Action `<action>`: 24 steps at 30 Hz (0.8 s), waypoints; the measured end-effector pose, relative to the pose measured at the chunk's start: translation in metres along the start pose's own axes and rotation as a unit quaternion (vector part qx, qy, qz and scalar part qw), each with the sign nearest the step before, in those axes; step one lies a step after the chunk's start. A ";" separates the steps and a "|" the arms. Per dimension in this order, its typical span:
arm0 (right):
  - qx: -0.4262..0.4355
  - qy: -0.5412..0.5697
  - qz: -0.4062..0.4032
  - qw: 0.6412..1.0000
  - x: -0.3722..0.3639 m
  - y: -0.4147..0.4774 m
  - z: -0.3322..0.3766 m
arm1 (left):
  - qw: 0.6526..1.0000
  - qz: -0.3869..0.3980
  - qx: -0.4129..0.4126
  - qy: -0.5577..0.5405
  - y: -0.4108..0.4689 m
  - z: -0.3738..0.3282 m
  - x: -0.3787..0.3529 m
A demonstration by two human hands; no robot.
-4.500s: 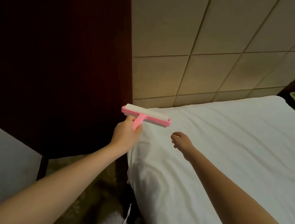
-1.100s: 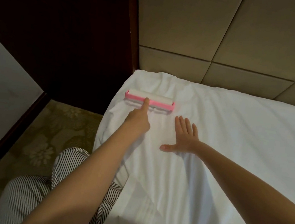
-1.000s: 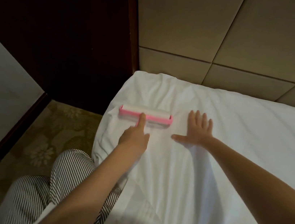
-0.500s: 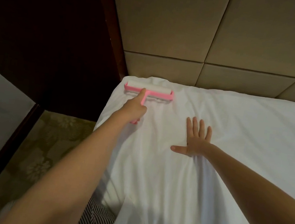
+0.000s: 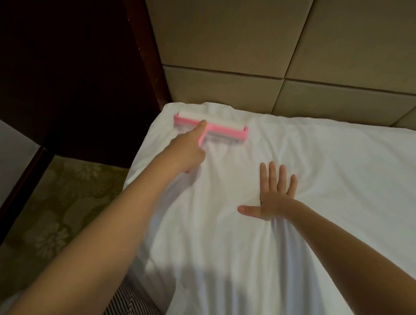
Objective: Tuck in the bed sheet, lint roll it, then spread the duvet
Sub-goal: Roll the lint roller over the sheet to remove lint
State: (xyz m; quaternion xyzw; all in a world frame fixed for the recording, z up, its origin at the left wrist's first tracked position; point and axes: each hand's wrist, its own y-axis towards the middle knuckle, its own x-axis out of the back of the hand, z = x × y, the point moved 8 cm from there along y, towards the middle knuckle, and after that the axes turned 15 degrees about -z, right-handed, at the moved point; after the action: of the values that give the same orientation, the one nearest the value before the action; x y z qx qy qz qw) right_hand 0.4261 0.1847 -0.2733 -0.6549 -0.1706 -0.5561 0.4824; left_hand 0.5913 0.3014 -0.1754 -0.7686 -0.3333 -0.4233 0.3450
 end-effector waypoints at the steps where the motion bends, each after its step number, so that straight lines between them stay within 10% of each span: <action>1: -0.001 0.005 0.000 1.000 -0.001 -0.001 0.000 | 1.000 -0.001 -0.003 -0.021 0.009 -0.008 -0.007; 8: 0.011 0.062 -0.031 0.998 0.008 -0.005 -0.002 | 0.998 0.023 0.019 -0.048 -0.089 0.021 -0.011; 13: -0.121 0.197 -0.335 0.914 0.043 -0.019 -0.048 | 0.982 -0.027 0.054 -0.179 -0.130 0.035 -0.001; 24: -0.145 0.076 -0.309 0.937 0.010 0.006 -0.055 | 0.989 -0.117 -0.001 -0.091 0.016 -0.037 -0.038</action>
State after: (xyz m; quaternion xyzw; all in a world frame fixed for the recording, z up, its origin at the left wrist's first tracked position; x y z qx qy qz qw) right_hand 0.4029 0.1332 -0.2721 -0.5883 -0.2450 -0.7448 0.1982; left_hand 0.5719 0.2541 -0.1980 -0.7599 -0.4503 -0.3894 0.2610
